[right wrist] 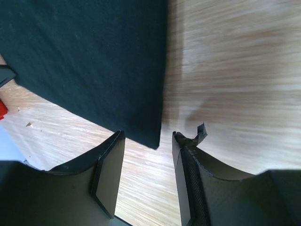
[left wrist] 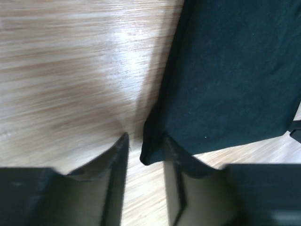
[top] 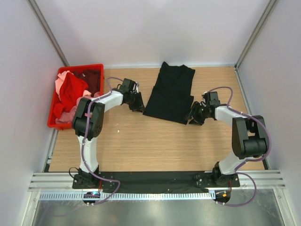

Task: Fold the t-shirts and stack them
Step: Fold the tshirt

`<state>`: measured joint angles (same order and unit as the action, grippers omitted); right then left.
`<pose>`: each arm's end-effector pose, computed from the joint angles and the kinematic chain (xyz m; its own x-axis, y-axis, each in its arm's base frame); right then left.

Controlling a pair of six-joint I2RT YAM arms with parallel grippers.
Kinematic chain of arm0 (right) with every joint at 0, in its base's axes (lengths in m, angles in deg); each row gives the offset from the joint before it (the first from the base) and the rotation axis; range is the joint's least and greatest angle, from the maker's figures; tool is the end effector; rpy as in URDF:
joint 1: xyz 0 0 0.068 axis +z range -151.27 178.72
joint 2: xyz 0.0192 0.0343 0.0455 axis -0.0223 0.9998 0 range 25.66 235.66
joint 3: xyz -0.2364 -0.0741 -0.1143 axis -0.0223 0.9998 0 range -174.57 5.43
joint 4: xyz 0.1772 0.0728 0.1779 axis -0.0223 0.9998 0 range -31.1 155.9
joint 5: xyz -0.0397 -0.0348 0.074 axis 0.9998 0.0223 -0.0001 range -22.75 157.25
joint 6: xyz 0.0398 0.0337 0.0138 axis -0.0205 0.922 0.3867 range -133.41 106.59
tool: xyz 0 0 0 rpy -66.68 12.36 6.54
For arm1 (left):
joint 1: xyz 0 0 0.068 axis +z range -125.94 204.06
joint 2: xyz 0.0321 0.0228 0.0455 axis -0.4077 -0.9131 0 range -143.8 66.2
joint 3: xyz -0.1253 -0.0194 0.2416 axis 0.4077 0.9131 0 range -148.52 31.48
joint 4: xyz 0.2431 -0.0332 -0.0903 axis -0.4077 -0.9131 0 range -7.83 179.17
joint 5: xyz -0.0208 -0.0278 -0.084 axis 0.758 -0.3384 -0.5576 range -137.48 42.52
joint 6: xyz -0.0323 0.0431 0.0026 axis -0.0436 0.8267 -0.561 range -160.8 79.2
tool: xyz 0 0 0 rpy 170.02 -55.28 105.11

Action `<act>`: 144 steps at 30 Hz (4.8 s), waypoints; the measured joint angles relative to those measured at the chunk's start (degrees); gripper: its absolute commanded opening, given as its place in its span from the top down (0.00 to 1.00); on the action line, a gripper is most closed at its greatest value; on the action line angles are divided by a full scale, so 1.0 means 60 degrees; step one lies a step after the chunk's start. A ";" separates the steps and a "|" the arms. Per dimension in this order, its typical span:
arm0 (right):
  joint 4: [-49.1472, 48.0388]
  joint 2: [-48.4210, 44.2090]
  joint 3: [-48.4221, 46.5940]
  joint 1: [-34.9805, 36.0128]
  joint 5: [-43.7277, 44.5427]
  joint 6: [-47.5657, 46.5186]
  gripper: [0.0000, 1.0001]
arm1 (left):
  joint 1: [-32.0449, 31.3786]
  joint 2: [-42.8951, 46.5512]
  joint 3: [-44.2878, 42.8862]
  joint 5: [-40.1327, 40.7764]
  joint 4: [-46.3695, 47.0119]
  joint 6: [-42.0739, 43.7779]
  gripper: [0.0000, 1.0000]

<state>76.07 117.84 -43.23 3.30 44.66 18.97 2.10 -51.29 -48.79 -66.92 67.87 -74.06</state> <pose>0.2992 0.0376 0.1589 -0.8739 0.4260 -0.2340 0.2450 0.8018 0.5451 0.3938 -0.1716 0.1555 -0.9432 -0.1773 -0.2810 -0.0040 0.8518 -0.5238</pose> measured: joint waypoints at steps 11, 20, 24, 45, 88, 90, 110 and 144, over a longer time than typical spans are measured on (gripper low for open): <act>-0.0248 0.0131 0.0382 0.0204 0.0102 -0.0007 0.99 | -0.0051 0.0251 0.0900 -0.0120 0.0783 -0.0528 1.00; 0.0969 -0.1832 0.1413 0.0284 0.0780 -0.0047 0.99 | -0.0903 0.2390 0.3978 0.0025 0.1140 -0.1898 1.00; 0.1479 -0.2892 0.2317 0.0350 0.0801 0.0135 0.82 | -0.1249 0.3668 0.5508 0.0124 0.1104 -0.2492 0.81; 0.1920 -0.1330 -0.0546 0.0401 0.1126 -0.0423 0.82 | -0.1676 0.3377 0.2452 0.1202 0.0353 -0.1260 0.70; -0.0113 0.2146 -0.2113 0.0397 -0.0084 -0.1942 0.68 | -0.0718 0.0007 -0.0335 0.2313 -0.0922 -0.0211 1.00; -0.0164 0.2164 -0.2102 0.0397 -0.0120 -0.1960 0.69 | -0.0703 0.0007 -0.0335 0.2306 -0.0922 -0.0273 1.00; 0.1512 0.0681 -0.2051 0.0415 0.1202 -0.0885 0.48 | -0.0393 0.1191 -0.0076 0.2648 -0.1876 -0.1042 0.50; 0.0331 -0.3606 0.3453 0.2280 0.1526 0.3639 0.56 | -0.1115 0.4619 0.6175 0.0951 0.1188 -0.2455 0.87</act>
<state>78.06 96.20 -22.51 16.99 53.82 40.80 -4.58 -23.57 -11.75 -61.22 74.99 -88.79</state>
